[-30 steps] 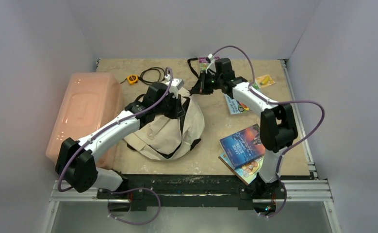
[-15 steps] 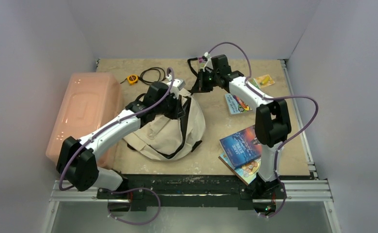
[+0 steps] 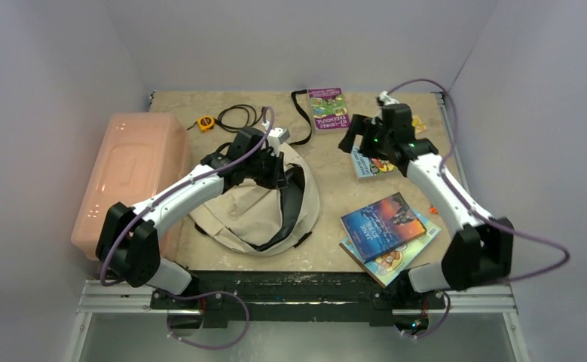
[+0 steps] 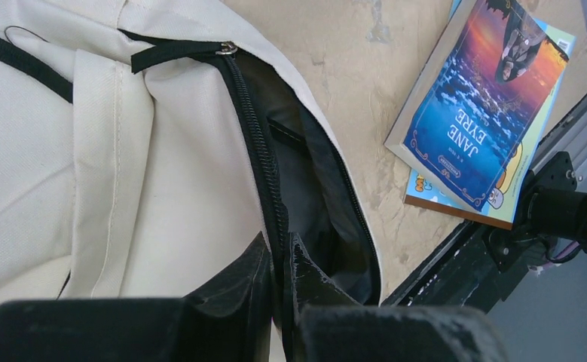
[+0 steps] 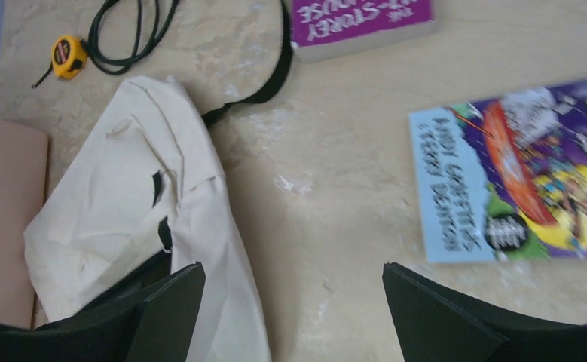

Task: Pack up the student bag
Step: Unzip the student bag at the center of the board, then pick up the book from the center of the board.

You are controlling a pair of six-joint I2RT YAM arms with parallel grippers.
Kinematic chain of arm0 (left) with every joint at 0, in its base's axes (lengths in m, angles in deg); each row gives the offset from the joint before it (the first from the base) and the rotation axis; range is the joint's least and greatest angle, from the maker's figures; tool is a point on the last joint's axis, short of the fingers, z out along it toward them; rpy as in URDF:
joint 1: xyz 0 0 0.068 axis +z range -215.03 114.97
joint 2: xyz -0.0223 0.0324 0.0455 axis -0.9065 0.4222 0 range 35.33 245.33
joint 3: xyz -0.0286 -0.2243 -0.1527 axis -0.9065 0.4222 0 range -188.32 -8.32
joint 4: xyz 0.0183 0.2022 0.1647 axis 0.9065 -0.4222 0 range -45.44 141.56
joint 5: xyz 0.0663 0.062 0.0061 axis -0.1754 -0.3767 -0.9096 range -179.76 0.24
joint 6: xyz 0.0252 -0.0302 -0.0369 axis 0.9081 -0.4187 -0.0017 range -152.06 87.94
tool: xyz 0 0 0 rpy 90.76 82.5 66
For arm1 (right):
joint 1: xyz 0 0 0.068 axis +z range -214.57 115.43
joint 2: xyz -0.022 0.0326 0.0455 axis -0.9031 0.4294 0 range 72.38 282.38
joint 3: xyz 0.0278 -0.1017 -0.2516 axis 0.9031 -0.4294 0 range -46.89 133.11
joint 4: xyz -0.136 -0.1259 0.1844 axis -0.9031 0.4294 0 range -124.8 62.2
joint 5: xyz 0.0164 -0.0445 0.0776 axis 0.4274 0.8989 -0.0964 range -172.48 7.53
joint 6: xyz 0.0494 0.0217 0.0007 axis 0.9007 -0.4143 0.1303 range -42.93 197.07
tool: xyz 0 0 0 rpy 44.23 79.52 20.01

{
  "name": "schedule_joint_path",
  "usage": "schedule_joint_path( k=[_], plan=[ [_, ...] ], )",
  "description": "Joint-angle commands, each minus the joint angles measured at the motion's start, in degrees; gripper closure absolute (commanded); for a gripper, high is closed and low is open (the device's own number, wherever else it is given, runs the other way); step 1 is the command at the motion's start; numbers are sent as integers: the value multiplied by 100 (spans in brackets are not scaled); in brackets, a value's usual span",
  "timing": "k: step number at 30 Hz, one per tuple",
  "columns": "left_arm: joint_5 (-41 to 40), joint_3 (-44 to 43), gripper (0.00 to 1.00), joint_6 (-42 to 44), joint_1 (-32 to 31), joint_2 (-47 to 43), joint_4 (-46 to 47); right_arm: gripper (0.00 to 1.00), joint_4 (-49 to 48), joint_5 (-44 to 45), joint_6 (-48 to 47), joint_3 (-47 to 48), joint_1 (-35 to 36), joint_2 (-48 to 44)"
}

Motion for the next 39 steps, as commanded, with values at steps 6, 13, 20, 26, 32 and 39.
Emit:
schedule_joint_path(
  k=[6,13,20,26,32,39],
  plan=[
    [418,-293,100,-191,43,107,70,1,282,903,1903,-2613,-1825,-2882],
    [550,-309,100,-284,42,200,87,1,913,1091,2195,-3684,-4326,-3973],
    [837,-296,100,-520,42,355,196,1,408,352,2446,-4631,-5420,-3635],
    [979,-288,100,-599,24,382,232,1,-371,-831,1640,-5017,-5444,-3349],
    [975,-365,100,-495,16,375,126,1,-985,-2360,1083,-5385,-5423,-3137],
    [1067,-409,100,-542,11,409,150,1,-1343,-2761,1413,-5168,-4463,-3236]
  ],
)
